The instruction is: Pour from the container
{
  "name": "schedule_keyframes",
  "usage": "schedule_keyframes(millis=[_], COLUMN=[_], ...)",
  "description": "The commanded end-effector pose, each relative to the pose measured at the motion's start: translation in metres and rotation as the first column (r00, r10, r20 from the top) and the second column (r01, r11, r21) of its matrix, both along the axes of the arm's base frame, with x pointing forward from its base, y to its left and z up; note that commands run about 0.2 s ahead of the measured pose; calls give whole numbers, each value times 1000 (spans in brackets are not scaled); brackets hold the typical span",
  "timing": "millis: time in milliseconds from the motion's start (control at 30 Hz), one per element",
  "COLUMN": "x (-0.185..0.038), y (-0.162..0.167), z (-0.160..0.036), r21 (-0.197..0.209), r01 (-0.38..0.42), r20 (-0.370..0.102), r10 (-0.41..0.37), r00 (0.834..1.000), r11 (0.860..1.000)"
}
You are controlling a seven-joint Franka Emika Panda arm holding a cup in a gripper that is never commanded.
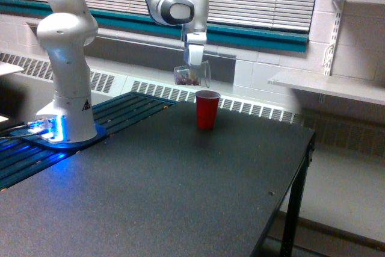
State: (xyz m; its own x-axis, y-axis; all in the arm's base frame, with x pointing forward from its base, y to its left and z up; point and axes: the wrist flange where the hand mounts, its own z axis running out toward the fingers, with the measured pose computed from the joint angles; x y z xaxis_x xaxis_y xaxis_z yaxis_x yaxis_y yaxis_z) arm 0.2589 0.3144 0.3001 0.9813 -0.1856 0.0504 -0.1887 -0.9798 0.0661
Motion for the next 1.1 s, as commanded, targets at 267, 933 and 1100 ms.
schedule_keyframes(millis=[267, 933, 1100], x=[-14, 7, 7], y=[-5, 5, 9], z=[-10, -7, -9], r21=[-27, -48, -62], r01=[-56, -95, -114], r20=[-60, -85, -100], r10=[54, 90, 107], r00=[997, 992, 989], r11=[998, 994, 992])
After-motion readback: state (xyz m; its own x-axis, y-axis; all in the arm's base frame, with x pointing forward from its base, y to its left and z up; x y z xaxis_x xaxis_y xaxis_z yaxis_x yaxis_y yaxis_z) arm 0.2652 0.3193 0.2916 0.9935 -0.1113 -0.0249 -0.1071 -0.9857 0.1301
